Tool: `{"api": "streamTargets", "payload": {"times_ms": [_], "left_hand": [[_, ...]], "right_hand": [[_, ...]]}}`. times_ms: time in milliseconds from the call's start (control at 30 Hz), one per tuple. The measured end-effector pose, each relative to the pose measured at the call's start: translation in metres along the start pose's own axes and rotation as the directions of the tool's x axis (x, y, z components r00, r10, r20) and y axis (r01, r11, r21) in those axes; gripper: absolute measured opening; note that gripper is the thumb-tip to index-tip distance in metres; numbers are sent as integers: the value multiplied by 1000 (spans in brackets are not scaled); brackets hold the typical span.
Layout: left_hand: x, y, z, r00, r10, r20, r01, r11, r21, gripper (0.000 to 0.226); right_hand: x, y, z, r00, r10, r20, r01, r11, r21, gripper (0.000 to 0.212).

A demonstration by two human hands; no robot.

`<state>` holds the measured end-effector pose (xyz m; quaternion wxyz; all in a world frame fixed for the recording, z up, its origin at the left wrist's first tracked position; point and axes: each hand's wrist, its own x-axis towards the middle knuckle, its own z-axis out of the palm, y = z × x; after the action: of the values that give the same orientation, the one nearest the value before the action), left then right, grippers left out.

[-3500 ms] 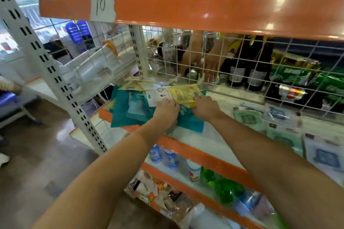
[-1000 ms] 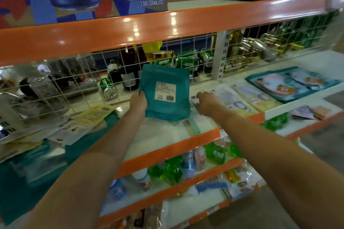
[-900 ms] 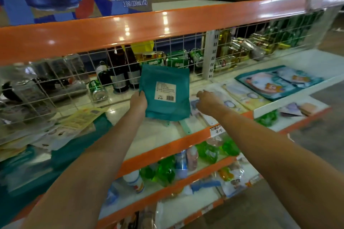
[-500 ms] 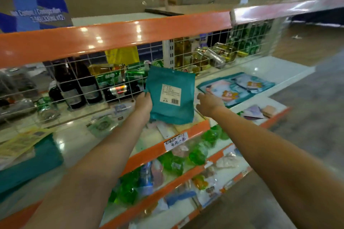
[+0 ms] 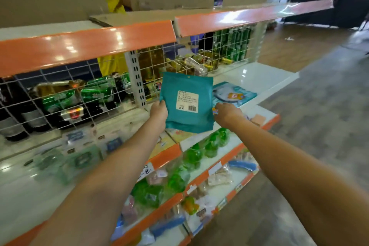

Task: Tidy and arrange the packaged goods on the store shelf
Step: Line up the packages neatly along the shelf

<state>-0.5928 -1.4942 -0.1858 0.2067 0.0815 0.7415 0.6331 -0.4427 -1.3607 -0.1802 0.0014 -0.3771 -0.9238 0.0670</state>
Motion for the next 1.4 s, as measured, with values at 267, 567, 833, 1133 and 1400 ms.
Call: {"api": "streamTargets", "payload": {"times_ms": [267,567,833,1133,1400], "left_hand": [[41,7,89,992,-1,127,-2,1000,20,38],[100,32,177,968,31,248,-26,999,-23,36],[128,37,225,952,-10,307,39,995,-91,34],[145,52,271,977,-6,215,36,990,-136,37],[138,46,290,997,-46,65,53,991,-125,37]], "right_hand": [[39,59,1,992,129,-14,-128,990,68,42],[100,114,-24,954,294,-56,-286,951,116,41],[150,147,-25,946,323,2,-305,889,341,38],[221,189,-40,963,251,99,-254,719,647,40],[253,205,-38,958,55,282,-284,326,901,32]]}}
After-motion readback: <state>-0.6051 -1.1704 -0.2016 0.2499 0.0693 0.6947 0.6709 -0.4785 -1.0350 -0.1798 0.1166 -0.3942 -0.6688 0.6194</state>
